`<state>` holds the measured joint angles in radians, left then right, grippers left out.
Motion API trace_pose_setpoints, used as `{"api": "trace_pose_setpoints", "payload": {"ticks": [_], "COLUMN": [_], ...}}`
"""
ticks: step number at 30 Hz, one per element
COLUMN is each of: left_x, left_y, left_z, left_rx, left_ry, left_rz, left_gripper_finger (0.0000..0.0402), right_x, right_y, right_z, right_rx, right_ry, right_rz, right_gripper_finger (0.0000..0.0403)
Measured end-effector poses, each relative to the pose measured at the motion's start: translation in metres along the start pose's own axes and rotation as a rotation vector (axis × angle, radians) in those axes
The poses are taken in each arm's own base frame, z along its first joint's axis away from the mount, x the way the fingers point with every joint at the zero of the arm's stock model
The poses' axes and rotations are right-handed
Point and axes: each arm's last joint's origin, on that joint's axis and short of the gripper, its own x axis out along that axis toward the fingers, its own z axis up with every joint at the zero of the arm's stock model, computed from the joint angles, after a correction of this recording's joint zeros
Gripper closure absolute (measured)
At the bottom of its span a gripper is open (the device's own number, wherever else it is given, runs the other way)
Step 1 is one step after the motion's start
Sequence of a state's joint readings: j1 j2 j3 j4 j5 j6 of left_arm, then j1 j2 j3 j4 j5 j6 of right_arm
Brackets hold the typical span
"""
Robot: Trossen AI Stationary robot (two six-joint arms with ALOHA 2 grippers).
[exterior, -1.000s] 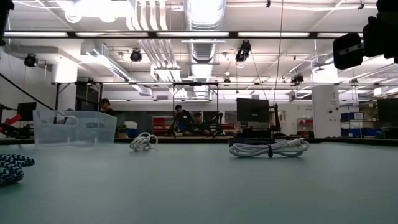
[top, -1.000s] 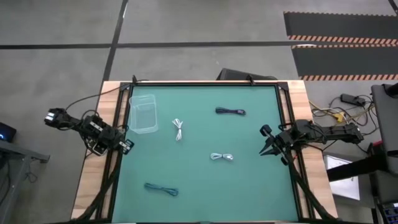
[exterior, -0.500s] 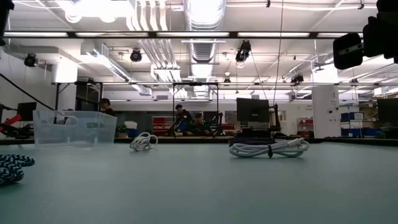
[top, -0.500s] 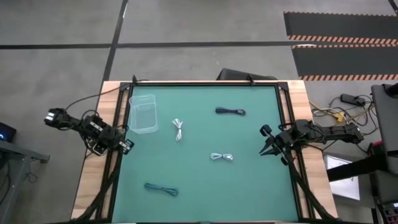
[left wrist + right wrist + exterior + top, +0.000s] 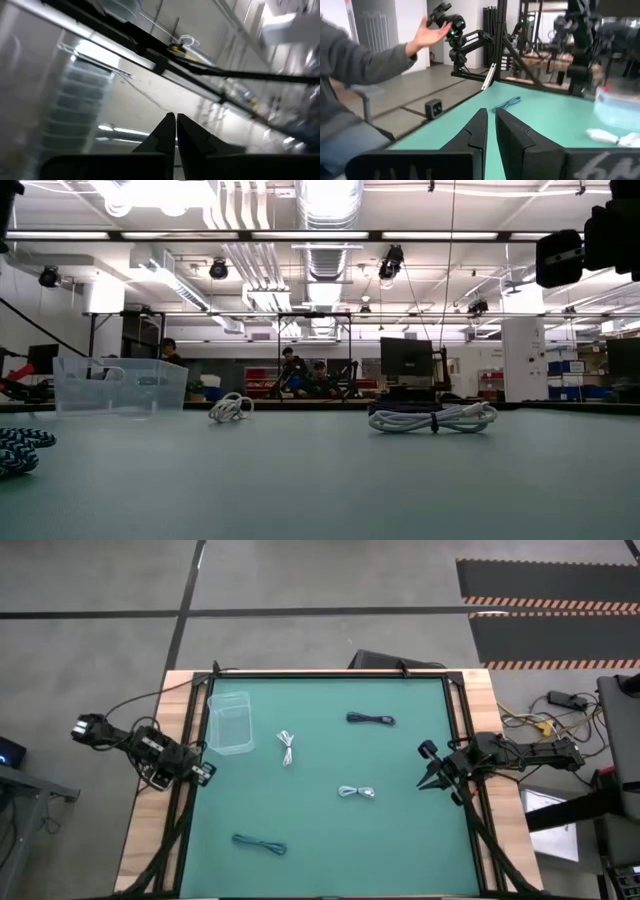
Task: Pick and place USB-C Cables
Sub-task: Put the blue charger cable into the transparent bin
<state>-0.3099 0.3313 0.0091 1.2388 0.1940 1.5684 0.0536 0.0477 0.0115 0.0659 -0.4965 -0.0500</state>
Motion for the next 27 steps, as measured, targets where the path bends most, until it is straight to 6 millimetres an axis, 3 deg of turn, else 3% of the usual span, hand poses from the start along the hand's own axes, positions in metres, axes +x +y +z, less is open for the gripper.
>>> {"api": "trace_pose_setpoints", "payload": {"ticks": [4, 11, 13, 15, 20, 24, 27], "left_x": [0.001, 0.0, 0.0, 0.0, 0.001, 0.002, 0.001], "left_y": [0.002, 0.002, -0.001, -0.005, -0.007, -0.01, -0.022], "left_z": [0.0, 0.0, 0.002, 0.004, 0.004, 0.0, -0.005], "left_rx": [0.17, 0.119, -0.074, -0.378, -0.769, -1.088, -1.297], "left_ry": [0.001, -0.008, -0.066, -0.135, -0.125, 0.02, 0.269], "left_rz": [0.015, 0.021, -0.008, -0.069, -0.107, -0.086, -0.05], "left_gripper_finger": [0.0401, 0.0401, 0.0401, 0.0401, 0.0401, 0.0401, 0.0401], "right_x": [0.0, 0.0, 0.0, 0.0, 0.0, 0.0, 0.0], "right_y": [0.0, 0.0, 0.0, 0.0, 0.0, 0.0, 0.0], "right_z": [0.0, 0.001, 0.001, 0.001, 0.002, 0.005, 0.008], "right_rx": [-0.103, -0.204, -0.208, -0.139, 0.132, 0.144, 0.134], "right_ry": [-0.005, -0.01, -0.011, -0.011, -0.023, -0.044, -0.072], "right_rz": [0.0, -0.002, -0.002, -0.001, 0.001, 0.002, 0.003], "right_gripper_finger": [0.0376, 0.0376, 0.0376, 0.0376, 0.0376, 0.0376, 0.0376]}}
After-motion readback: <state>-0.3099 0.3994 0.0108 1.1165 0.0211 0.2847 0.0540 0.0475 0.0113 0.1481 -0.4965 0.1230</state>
